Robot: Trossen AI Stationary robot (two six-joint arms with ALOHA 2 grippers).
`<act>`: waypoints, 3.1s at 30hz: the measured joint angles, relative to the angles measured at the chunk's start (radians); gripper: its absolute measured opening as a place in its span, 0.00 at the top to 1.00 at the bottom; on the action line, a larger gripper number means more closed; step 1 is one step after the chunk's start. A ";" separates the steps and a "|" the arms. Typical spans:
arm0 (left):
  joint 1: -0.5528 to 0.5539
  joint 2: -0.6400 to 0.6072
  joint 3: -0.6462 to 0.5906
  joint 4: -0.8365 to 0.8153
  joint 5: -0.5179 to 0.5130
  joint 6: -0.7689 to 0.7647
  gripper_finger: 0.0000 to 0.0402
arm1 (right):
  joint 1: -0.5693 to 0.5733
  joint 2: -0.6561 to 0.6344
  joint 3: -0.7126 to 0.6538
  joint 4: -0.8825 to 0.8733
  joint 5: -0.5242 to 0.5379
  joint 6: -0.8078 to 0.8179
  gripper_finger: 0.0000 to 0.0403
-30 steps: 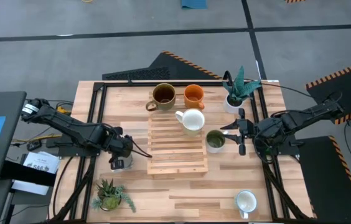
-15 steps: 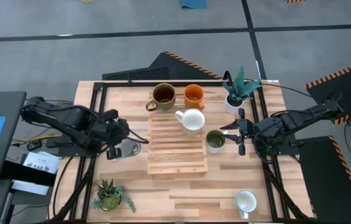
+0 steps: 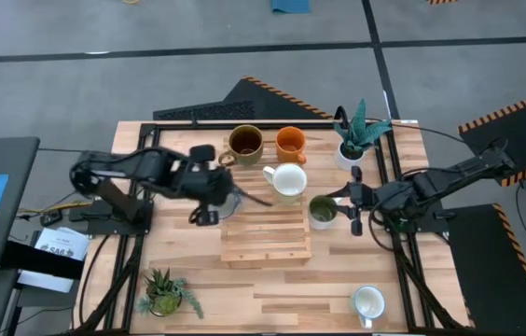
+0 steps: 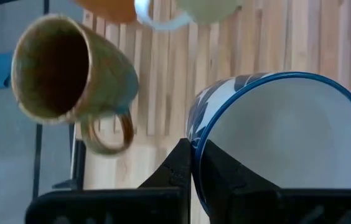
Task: Place coffee mugs
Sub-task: Put the white blue patterned mug on the shelf, then put the white green mug on the shelf
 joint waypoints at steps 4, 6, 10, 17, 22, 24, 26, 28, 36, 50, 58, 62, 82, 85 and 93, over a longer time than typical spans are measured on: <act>0.057 0.051 0.037 -0.005 0.044 0.040 1.00 | 0.000 -0.001 0.000 0.001 0.000 0.000 0.62; 0.083 0.069 0.037 -0.004 0.078 0.058 1.00 | 0.000 -0.002 0.000 0.001 0.000 0.000 0.62; 0.121 0.098 0.037 0.003 0.113 0.094 1.00 | 0.000 -0.003 0.000 0.000 0.000 0.000 0.62; 0.162 0.110 0.031 0.041 0.139 0.139 0.98 | 0.000 -0.002 0.000 0.000 0.000 0.001 0.62; 0.176 0.111 0.031 0.046 0.137 0.157 0.90 | 0.000 -0.002 0.000 0.000 0.000 0.001 0.62; 0.176 0.110 0.031 0.053 0.129 0.170 0.87 | 0.000 -0.002 0.000 0.000 0.000 0.002 0.62; 0.176 0.110 0.031 0.063 0.123 0.179 0.85 | 0.000 -0.002 0.000 0.000 0.000 0.002 0.62; 0.176 0.110 0.031 0.064 0.123 0.180 0.84 | 0.000 -0.002 0.000 0.000 0.000 0.002 0.62; 0.176 0.110 0.031 0.067 0.075 0.202 0.81 | 0.000 -0.002 0.000 0.001 0.000 0.002 0.62; 0.176 0.110 0.031 0.069 0.051 0.228 0.81 | 0.000 -0.002 0.000 0.002 0.000 0.002 0.62; 0.175 0.109 0.066 0.087 0.051 0.233 0.81 | 0.000 -0.002 0.000 0.002 0.000 0.002 0.62; 0.173 0.109 0.122 0.086 0.050 0.240 0.81 | 0.000 -0.002 0.000 0.002 0.000 0.002 0.62; 0.116 -0.070 0.113 0.224 0.000 0.194 0.81 | 0.003 -0.002 0.000 -0.001 0.000 -0.005 0.62; 0.083 -0.200 -0.108 0.413 -0.001 0.225 0.81 | 0.002 -0.002 0.000 -0.001 -0.001 -0.005 0.62; 0.056 -0.662 -0.939 1.059 0.039 0.307 0.81 | 0.002 -0.002 0.000 0.001 -0.004 0.007 0.62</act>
